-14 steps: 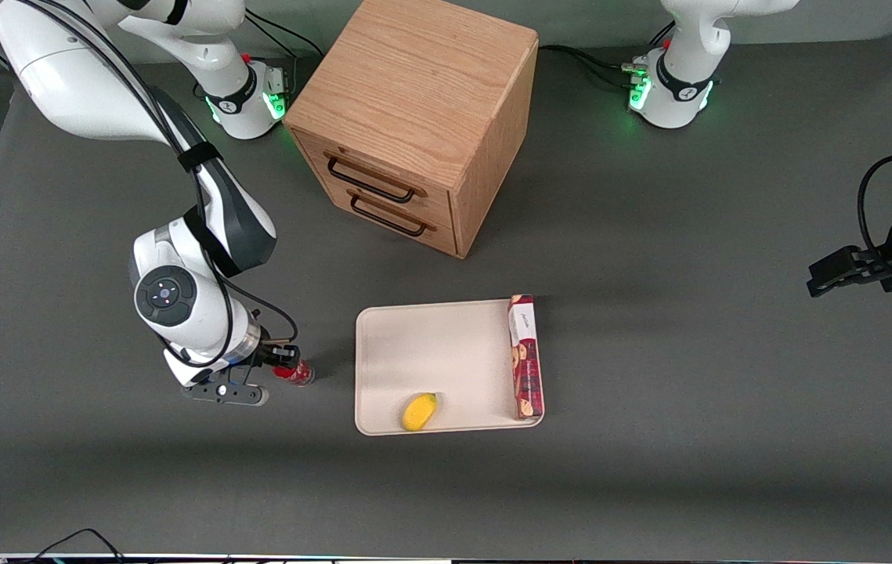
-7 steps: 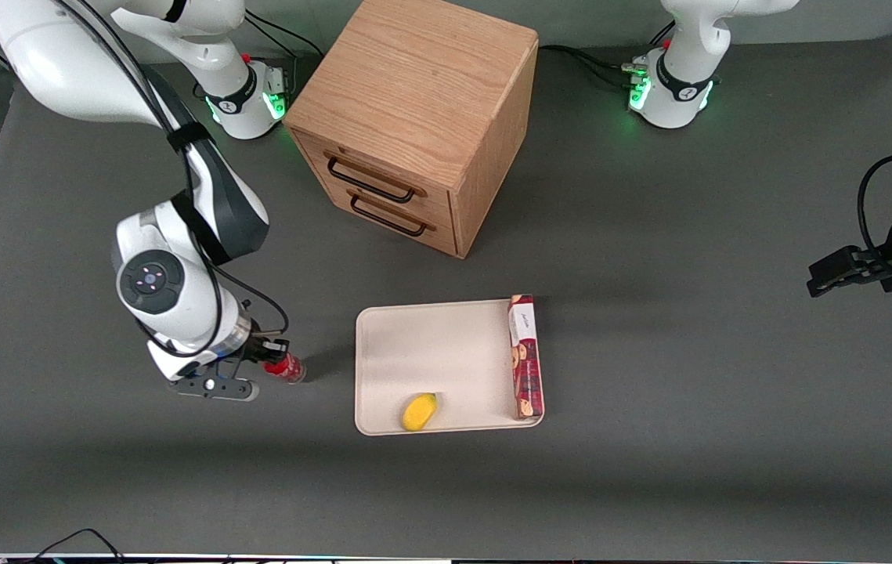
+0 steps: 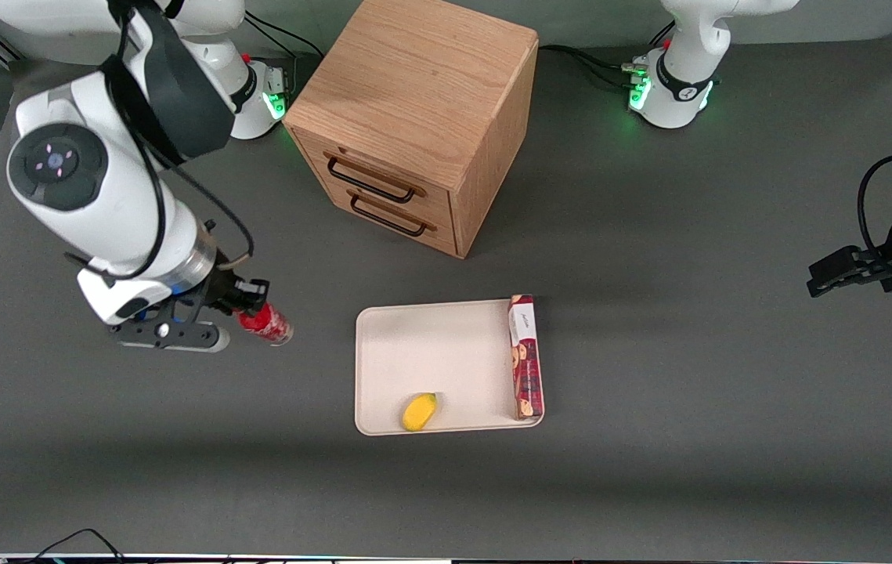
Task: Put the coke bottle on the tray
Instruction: 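Lift the bottle and carry it onto the white tray beside the lemon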
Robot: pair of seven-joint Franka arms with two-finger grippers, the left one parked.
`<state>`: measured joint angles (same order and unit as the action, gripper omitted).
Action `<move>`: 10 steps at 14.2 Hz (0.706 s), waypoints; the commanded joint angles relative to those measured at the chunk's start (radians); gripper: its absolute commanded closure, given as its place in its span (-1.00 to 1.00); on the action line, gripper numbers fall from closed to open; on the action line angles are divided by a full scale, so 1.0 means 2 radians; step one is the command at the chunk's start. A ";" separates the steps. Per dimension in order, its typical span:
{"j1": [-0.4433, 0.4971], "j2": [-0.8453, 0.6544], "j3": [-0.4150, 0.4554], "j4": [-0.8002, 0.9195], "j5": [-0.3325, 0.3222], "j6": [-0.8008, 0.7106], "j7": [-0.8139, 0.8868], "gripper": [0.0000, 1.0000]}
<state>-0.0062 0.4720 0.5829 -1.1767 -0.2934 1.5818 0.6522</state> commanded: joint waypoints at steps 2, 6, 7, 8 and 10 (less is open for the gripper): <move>0.018 0.066 0.035 0.044 -0.008 0.007 0.100 1.00; 0.038 0.127 0.038 0.036 -0.050 0.065 0.167 1.00; 0.039 0.140 0.040 0.025 -0.058 0.084 0.179 1.00; 0.039 0.145 0.040 0.009 -0.071 0.102 0.194 1.00; 0.039 0.150 0.041 -0.023 -0.084 0.137 0.215 1.00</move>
<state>0.0718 0.7716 0.6461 -1.1843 -0.4227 1.8110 1.0159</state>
